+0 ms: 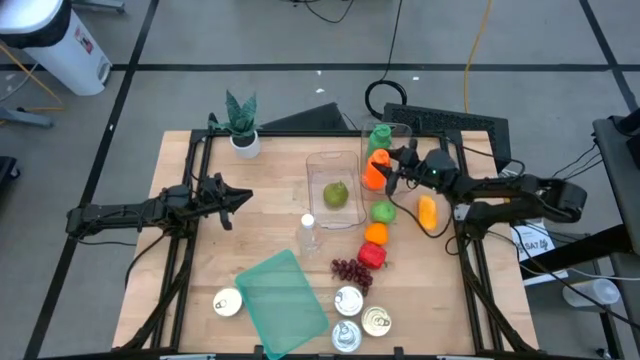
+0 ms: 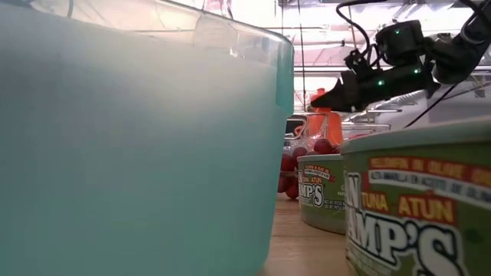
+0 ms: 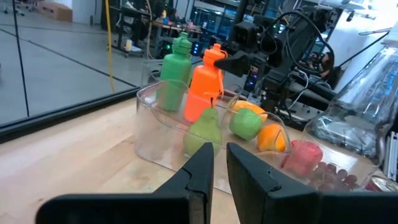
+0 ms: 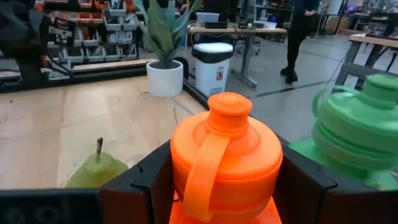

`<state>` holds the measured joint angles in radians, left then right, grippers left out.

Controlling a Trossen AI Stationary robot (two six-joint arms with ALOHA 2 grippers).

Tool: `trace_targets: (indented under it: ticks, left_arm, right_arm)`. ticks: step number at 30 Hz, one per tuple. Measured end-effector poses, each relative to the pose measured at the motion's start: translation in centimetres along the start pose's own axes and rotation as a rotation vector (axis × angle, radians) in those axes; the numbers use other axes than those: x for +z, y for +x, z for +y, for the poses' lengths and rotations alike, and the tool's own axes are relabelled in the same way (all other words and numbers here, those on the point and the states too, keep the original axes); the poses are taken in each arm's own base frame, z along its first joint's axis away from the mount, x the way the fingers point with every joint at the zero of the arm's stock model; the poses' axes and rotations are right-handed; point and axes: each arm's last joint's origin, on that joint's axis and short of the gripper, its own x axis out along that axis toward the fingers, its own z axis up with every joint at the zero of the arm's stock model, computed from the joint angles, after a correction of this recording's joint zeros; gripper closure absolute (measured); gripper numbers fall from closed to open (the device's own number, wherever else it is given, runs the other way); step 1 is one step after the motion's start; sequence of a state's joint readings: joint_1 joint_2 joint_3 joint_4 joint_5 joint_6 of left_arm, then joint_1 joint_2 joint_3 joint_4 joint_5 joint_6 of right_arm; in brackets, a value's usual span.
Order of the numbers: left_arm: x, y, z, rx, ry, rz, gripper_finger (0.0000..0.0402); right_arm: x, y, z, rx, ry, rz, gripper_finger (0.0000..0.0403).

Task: Pick & Place Food Item
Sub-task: Put the orange water bottle into the top transparent bin

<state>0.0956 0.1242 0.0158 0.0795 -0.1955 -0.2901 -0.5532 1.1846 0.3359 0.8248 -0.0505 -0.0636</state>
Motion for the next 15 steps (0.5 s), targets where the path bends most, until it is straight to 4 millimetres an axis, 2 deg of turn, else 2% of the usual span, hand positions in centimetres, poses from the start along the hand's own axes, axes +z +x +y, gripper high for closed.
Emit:
trace_targets:
  ticks: [10,12,15]
  left_arm:
    - [0.02,0.0,0.06,0.023,0.0,-0.007,0.035]
    - [0.02,0.0,0.06,0.023,0.004,-0.007,0.035]
    - [0.02,0.0,0.07,0.023,0.008,-0.007,0.035]
  right_arm:
    - [-0.7,0.65,0.14,0.009,0.004,0.015,0.02]
    - [-0.6,0.65,0.13,0.008,0.031,0.004,0.0168]
    - [-0.68,0.64,0.21,0.019,0.071,0.006,0.0098]
